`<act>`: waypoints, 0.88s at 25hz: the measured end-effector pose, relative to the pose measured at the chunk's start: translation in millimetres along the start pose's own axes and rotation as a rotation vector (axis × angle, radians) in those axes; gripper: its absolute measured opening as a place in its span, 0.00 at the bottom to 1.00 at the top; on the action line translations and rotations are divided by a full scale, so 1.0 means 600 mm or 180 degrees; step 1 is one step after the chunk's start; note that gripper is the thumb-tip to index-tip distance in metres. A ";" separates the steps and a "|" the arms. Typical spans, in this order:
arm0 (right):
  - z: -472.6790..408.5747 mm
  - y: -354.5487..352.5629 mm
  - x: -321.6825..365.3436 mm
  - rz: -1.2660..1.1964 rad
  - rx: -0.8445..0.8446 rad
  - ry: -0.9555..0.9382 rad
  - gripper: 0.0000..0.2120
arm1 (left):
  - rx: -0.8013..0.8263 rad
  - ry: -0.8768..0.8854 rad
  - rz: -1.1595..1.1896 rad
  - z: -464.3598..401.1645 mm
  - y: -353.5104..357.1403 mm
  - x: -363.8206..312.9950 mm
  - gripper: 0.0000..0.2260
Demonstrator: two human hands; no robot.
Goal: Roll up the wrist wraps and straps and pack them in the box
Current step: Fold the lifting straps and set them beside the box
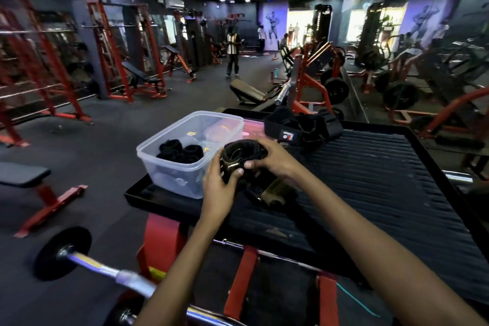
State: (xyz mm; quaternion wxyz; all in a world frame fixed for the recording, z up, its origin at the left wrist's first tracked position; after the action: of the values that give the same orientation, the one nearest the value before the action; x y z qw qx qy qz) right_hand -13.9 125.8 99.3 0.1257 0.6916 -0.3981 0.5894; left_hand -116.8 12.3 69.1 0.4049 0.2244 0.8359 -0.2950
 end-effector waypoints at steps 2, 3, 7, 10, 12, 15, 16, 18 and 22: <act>-0.025 0.031 -0.020 0.0467 0.0297 0.0079 0.26 | -0.0079 -0.0124 -0.0208 0.004 -0.021 0.014 0.25; -0.033 0.041 -0.027 0.0654 0.0400 0.0087 0.27 | -0.0112 -0.0156 -0.0323 0.008 -0.028 0.017 0.26; -0.049 0.048 -0.035 0.1311 0.0566 0.0151 0.29 | -0.0188 0.0016 -0.0861 0.022 -0.030 0.015 0.23; -0.046 0.045 -0.046 0.1927 0.0883 0.0288 0.32 | -0.0024 -0.0193 -0.1213 0.024 -0.021 0.018 0.18; -0.040 0.041 -0.057 0.2019 0.1018 0.0398 0.33 | 0.0103 -0.0391 -0.1356 0.025 -0.019 0.022 0.17; -0.029 0.041 -0.058 0.1513 0.1051 0.0568 0.30 | 0.0126 -0.0313 -0.1330 0.027 -0.019 0.017 0.18; -0.029 0.041 -0.057 0.1388 0.0951 0.0536 0.28 | 0.0129 -0.0205 -0.1327 0.027 -0.018 0.012 0.20; -0.025 0.043 -0.053 0.1575 0.0857 0.0368 0.26 | 0.0251 -0.0008 -0.1360 0.026 -0.012 0.003 0.24; -0.004 0.035 -0.041 0.1541 0.0963 0.0348 0.26 | 0.0457 -0.0237 -0.1388 0.025 -0.006 0.007 0.22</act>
State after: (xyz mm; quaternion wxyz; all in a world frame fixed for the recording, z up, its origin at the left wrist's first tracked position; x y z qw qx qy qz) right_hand -30.4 123.7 71.0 -0.1020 0.5545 -0.4518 0.6914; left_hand -113.3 0.5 59.3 0.3452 0.0557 0.8259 -0.4423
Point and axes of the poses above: each hand's wrist, its own z-axis away from the middle knuckle, its own y-axis out of the palm, x = y × z, the point moved 8 cm from there along -z, towards the middle knuckle, and after that the axes turned 6 degrees about -z, right-handed, at the moved point
